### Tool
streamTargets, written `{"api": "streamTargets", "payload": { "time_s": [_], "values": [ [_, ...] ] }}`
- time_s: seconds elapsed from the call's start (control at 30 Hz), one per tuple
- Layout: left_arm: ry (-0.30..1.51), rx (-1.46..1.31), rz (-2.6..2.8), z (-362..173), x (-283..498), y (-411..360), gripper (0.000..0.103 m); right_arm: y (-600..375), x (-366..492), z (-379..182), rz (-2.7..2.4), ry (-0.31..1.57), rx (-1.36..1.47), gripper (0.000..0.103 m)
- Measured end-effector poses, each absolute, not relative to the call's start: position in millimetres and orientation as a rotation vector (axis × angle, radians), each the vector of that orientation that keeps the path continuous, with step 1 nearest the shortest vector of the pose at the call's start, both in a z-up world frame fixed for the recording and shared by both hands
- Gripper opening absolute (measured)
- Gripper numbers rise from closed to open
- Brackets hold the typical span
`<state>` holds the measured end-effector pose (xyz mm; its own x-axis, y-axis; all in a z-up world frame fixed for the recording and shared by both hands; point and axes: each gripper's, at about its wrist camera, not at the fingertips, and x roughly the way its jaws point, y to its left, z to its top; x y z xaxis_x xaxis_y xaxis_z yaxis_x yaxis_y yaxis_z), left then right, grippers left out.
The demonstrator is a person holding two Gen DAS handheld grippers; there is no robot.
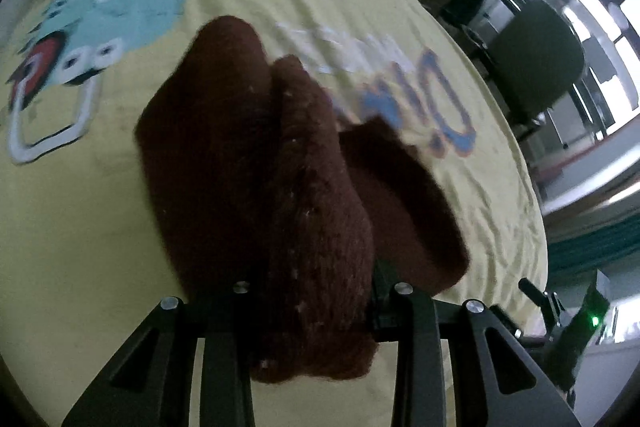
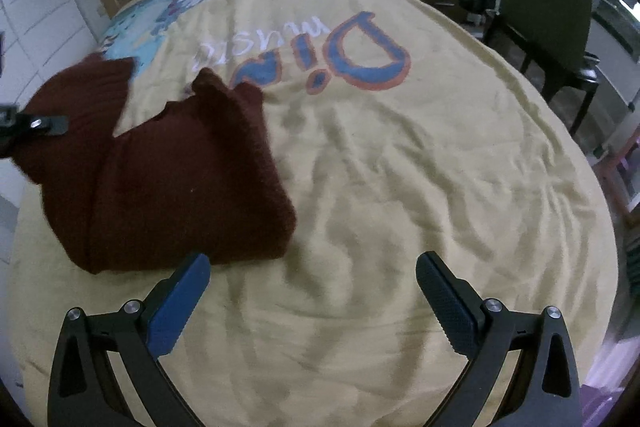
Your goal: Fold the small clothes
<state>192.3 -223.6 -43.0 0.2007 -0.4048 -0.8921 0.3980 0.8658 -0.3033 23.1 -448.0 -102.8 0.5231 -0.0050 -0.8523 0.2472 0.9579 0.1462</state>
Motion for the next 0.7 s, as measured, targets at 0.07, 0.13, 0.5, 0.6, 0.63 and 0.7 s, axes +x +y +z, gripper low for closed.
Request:
{"api": "streamTargets", "payload": {
  "time_s": [0.07,0.13,0.5,0.6,0.63,0.7],
  "values": [
    [1.266,0.016,-0.560,-55.0,191.3,-251.1,0.027,-452.0,20.8,-104.4,-0.159,1.021,0.261,0.103],
    [1.280,0.061,-0.526,-71.9,187.9,-274.4,0.027,-456.4,19.1,-110.0,-0.171,1.044,0.262,0.103],
    [1.312,0.070,-0.449,-103.6,180.3,-287.4,0.048,-459.3,15.6,-142.3,-0.183,1.135,0.286,0.103],
    [1.309,0.053,-0.453,-92.3,177.8,-281.8,0.083,-459.4,16.2,-143.6,-0.184,1.138,0.289,0.103],
    [1.304,0.050,-0.462,-89.0,177.3,-279.1,0.091,-458.4,16.4,-142.7,-0.182,1.139,0.287,0.103],
    [1.280,0.061,-0.458,-79.6,174.5,-273.4,0.093,-457.3,16.8,-141.2,-0.180,1.139,0.279,0.103]
  ]
}}
